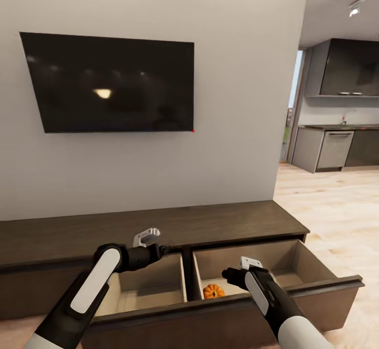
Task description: Place each of the two pumpkins and all three candles from the living room inside a cabinet in the living room (use any cabinet), then make sure every cabinet is closed, and position the cauldron so it is next to a table in the living room.
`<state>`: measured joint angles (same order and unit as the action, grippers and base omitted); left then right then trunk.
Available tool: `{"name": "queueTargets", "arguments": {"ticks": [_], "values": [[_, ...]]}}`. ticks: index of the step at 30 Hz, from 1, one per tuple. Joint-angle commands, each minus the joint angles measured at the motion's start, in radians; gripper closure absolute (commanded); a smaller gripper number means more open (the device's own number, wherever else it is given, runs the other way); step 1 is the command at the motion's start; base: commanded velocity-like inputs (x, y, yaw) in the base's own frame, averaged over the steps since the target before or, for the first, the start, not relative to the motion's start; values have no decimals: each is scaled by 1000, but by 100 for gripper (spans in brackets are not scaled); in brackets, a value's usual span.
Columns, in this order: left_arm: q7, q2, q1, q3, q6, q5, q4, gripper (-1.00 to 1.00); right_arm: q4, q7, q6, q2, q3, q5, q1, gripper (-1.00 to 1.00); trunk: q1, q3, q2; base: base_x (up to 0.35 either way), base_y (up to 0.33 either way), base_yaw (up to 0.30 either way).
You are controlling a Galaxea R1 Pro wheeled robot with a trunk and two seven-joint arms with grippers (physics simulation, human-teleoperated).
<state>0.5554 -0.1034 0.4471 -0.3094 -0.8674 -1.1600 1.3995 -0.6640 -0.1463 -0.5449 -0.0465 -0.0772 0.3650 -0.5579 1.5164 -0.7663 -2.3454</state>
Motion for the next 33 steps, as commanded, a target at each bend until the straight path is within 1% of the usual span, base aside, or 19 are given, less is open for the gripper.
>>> {"name": "queueTargets", "arguments": {"ticks": [1,4,10,21,23,27,33], "values": [[10,-1,1,-1,1,-10,1,-100,-2,-9,-3,0,-3,11,0,-100,-1,-1,-1,-278,78,0],[11,-1,1,-1,1,-10,1,-100,-2,-9,-4,0,-4,10,0,-100,-1,-1,-1,-198,33,0],[9,0,1,0,1,-11,2,-100,-2,-9,-3,0,-3,10,0,-100,-1,-1,-1,-37,6,0],[12,-1,1,2,1,-10,2,-100,-2,-9,-4,0,-4,11,0,-100,-43,33,76,-4,1,0],[12,-1,1,15,1,-10,1,-100,-2,-10,-5,0,-4,10,0,-100,-51,40,90,-131,44,0],[12,-1,1,72,1,-12,1,-100,-2,-9,-9,0,-4,7,0,-100,-66,52,118,-199,72,0],[12,-1,1,76,1,-12,1,-100,-2,-9,-8,0,-4,6,0,-100,-89,71,160,-51,9,0]]}}
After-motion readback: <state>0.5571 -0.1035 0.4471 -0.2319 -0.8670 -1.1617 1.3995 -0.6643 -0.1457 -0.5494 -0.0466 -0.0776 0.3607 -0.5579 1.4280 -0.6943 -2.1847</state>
